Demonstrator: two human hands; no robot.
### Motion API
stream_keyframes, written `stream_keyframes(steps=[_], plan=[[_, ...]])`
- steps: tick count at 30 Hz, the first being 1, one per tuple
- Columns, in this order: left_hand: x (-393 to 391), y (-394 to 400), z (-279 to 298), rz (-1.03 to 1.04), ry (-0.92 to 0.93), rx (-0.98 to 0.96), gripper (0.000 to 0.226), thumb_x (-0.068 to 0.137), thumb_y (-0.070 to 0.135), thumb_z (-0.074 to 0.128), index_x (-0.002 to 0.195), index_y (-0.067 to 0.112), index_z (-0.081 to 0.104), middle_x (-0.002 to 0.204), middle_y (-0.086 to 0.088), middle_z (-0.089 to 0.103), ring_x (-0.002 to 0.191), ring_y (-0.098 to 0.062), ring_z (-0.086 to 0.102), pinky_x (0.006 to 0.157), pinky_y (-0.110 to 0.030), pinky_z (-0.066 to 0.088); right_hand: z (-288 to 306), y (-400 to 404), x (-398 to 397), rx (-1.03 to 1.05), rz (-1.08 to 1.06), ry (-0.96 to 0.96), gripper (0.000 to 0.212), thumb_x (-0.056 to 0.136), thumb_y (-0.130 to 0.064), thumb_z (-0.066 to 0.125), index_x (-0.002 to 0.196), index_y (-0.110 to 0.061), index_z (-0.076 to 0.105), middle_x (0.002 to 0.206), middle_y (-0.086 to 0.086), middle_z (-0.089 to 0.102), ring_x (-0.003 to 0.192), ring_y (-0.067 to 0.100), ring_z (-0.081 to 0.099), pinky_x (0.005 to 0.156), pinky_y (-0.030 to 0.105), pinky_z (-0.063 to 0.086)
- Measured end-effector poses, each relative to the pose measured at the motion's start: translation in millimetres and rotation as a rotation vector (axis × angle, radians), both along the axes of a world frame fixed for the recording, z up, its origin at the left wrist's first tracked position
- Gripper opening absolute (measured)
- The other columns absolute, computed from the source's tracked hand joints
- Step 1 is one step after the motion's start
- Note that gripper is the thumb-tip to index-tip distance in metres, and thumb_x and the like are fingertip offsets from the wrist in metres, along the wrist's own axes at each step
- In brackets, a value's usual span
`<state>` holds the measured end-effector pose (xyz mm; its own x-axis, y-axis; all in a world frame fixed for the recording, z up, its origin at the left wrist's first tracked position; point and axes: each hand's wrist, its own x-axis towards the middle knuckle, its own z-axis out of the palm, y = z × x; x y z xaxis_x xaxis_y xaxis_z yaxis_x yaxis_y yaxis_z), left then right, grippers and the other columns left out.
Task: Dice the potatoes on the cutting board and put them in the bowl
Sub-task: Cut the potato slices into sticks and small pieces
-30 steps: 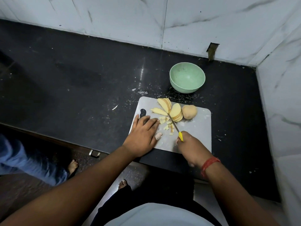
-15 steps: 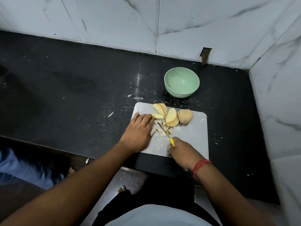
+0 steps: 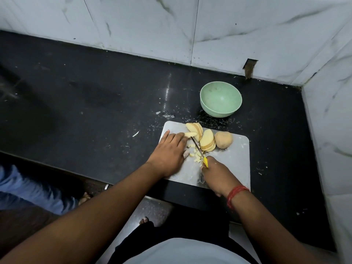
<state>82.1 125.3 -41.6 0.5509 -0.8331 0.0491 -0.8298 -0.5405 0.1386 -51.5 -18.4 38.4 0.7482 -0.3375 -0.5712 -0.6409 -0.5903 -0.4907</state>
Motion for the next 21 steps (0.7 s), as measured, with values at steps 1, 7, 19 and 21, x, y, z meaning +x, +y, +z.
stream_keyframes(steps=[1,7,19,21], plan=[[0.0,-0.9,0.1,0.005,0.019,-0.001,0.062,0.105,0.046,0.029,0.152,0.007,0.040,0.157,-0.014,0.040,0.143,-0.030,0.036,0.128,-0.049,0.011,-0.1,0.4,0.4,0.000,-0.001,0.000,0.013,0.101,-0.025,0.035,0.105,-0.016,0.044,0.085,0.008,0.055,0.058,0.019,0.050,0.043,0.025,0.037],[1.4,-5.3,12.3,0.050,0.126,0.038,0.069,0.097,0.050,0.024,0.149,0.009,0.042,0.159,-0.013,0.037,0.142,-0.031,0.036,0.128,-0.051,0.009,1.2,0.2,0.3,0.009,-0.007,0.013,0.014,0.101,-0.024,0.034,0.104,-0.015,0.044,0.081,0.009,0.055,0.052,0.022,0.051,0.039,0.023,0.037],[13.1,-12.1,26.6,0.116,0.286,-0.060,0.033,0.101,0.031,0.047,0.124,0.013,0.062,0.123,-0.005,0.054,0.119,-0.024,0.048,0.124,-0.047,0.017,2.7,-1.7,-2.5,0.029,-0.036,-0.019,0.013,0.100,-0.026,0.036,0.101,-0.017,0.046,0.084,0.008,0.059,0.060,0.023,0.056,0.040,0.025,0.040],[11.5,-8.0,24.8,0.146,0.301,-0.107,0.031,0.098,0.026,0.051,0.122,0.011,0.065,0.123,-0.007,0.053,0.119,-0.026,0.048,0.121,-0.042,0.024,1.8,-2.1,-3.7,0.038,-0.038,-0.018,0.014,0.100,-0.026,0.036,0.102,-0.017,0.046,0.084,0.008,0.058,0.058,0.021,0.054,0.039,0.023,0.038]])
